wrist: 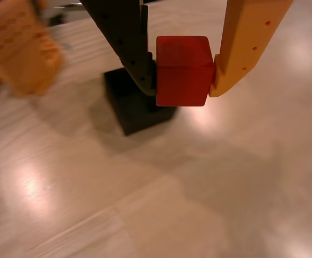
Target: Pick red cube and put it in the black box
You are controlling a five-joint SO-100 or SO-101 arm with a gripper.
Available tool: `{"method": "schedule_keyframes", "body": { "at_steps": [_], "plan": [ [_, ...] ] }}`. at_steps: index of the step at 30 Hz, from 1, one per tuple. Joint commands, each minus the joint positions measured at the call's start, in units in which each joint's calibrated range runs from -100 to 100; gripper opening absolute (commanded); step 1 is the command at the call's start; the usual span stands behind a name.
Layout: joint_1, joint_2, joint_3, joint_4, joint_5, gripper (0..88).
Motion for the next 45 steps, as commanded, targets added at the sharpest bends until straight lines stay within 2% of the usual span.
{"method": "schedule_keyframes", "body": {
  "at_steps": [1, 6, 16, 25, 45],
  "plan": [
    [-0.5, -5.3, 5.6, 0.5, 3.6, 1.2],
    [-2.6, -7.6, 11.8, 0.1, 7.8, 1.2],
    [-13.4, -7.2, 12.9, -1.7, 5.1, 1.4],
    [-13.3, -7.3, 19.3, -0.8, 5.7, 1.3],
    [-13.2, -7.9, 31.0, -15.8, 4.2, 1.3]
  ]
}}
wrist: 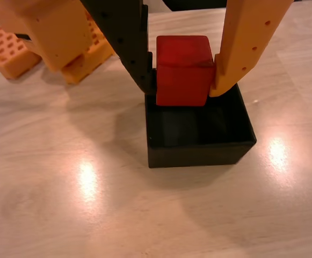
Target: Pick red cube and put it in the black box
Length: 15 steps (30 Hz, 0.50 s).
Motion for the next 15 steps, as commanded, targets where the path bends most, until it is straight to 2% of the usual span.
{"method": "schedule_keyframes", "body": {
  "at_steps": [1, 10, 15],
  "plan": [
    [-0.6, -1.9, 0.1, -1.2, -0.4, 1.3],
    [-0.3, -1.9, 0.1, -1.2, -0.4, 2.7],
    [-0.2, -1.9, 0.1, -0.7, -0.4, 13.2]
  ]
}}
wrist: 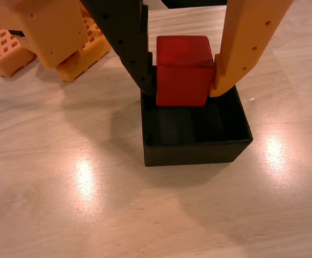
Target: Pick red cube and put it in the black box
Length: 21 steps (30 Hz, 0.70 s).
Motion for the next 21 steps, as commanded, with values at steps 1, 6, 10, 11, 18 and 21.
{"method": "schedule_keyframes", "body": {
  "at_steps": [1, 6, 10, 11, 18, 21],
  "plan": [
    [0.0, -1.9, -0.3, 0.6, -0.1, 15.6],
    [0.0, -1.9, -0.6, 1.0, -0.9, 22.1],
    [0.0, -1.9, -1.1, 1.0, -1.0, 22.2],
    [0.0, -1.9, -1.3, 1.0, -1.4, 22.2],
    [6.1, -2.6, -11.9, 7.8, -5.0, 21.3],
    [15.0, -7.4, -18.7, 11.0, -7.3, 21.1]
  ]
}}
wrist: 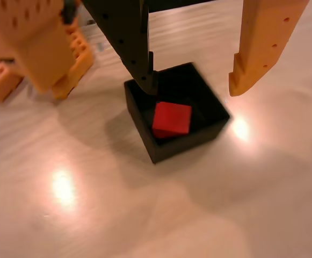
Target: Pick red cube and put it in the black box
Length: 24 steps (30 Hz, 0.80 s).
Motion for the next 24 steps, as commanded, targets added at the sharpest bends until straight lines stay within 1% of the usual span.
{"method": "schedule_keyframes", "body": {
  "at_steps": [1, 5, 7, 10, 12, 14, 19, 24],
  "plan": [
    [11.2, -7.1, -9.0, 2.3, -2.0, 21.0],
    [25.9, -16.2, -6.7, 2.0, -4.4, 21.0],
    [30.9, -19.7, -2.8, 1.4, -4.6, 20.6],
    [36.8, -25.2, 4.6, -3.1, -5.1, 11.6],
    [38.0, -28.0, 10.8, -7.0, -5.0, 5.2],
    [39.6, -30.4, 17.9, -12.1, -5.7, 1.1],
    [43.5, -33.9, 34.9, -25.1, -12.8, 0.9],
    [43.4, -36.6, 44.3, -32.4, -20.1, 0.9]
  ]
}}
